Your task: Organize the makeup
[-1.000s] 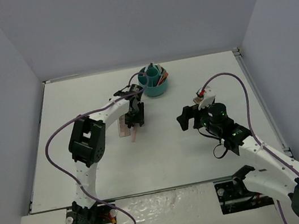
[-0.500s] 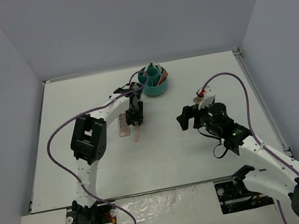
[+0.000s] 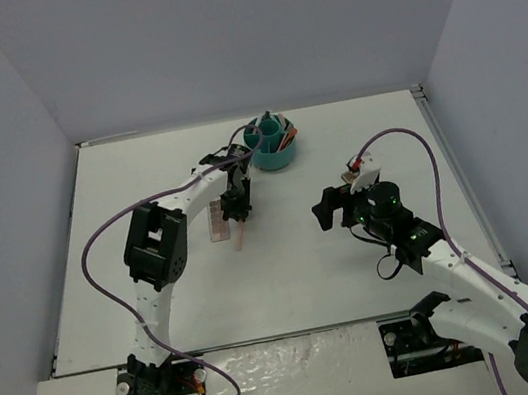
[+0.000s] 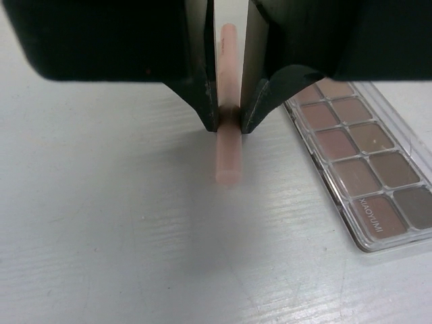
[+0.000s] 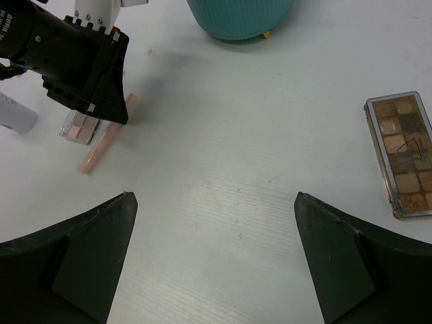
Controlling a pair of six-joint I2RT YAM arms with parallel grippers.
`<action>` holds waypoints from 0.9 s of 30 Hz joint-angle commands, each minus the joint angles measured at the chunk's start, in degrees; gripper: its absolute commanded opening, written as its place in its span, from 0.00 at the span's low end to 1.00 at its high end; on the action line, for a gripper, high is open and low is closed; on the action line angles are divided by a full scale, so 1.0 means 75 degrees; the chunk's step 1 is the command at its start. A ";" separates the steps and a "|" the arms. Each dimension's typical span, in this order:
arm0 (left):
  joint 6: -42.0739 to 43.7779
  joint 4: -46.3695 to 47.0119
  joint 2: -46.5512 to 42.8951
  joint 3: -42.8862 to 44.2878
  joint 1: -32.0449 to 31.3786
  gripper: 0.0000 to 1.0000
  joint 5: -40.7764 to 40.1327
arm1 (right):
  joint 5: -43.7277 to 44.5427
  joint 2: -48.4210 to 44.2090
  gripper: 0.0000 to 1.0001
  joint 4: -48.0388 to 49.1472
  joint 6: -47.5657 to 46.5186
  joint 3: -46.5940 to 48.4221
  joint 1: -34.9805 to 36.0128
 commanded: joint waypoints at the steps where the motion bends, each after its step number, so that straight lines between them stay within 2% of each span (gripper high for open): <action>1: 0.0574 0.0793 -0.1466 0.0292 0.0046 0.00 -0.0143 | -0.0020 -0.0017 1.00 0.0570 0.0047 0.0063 -0.0065; 7: 0.1439 0.2677 -0.2160 0.0495 0.0074 0.00 -0.0616 | -0.0041 -0.0118 1.00 0.0584 0.0033 0.0050 -0.0076; 10: 0.1897 0.4392 -0.2216 0.0503 0.0123 0.00 -0.0448 | -0.0018 -0.0219 1.00 0.0607 0.0010 0.0026 -0.0076; 21: 0.2515 0.8719 -0.1196 0.0838 0.0753 0.00 0.0958 | 0.0028 -0.0418 1.00 0.0613 -0.0066 -0.0032 -0.0095; 27: 0.2277 0.9834 -0.0265 0.1451 0.0948 0.00 0.1713 | 0.0065 -0.0414 1.00 0.0610 -0.0093 -0.0025 -0.0108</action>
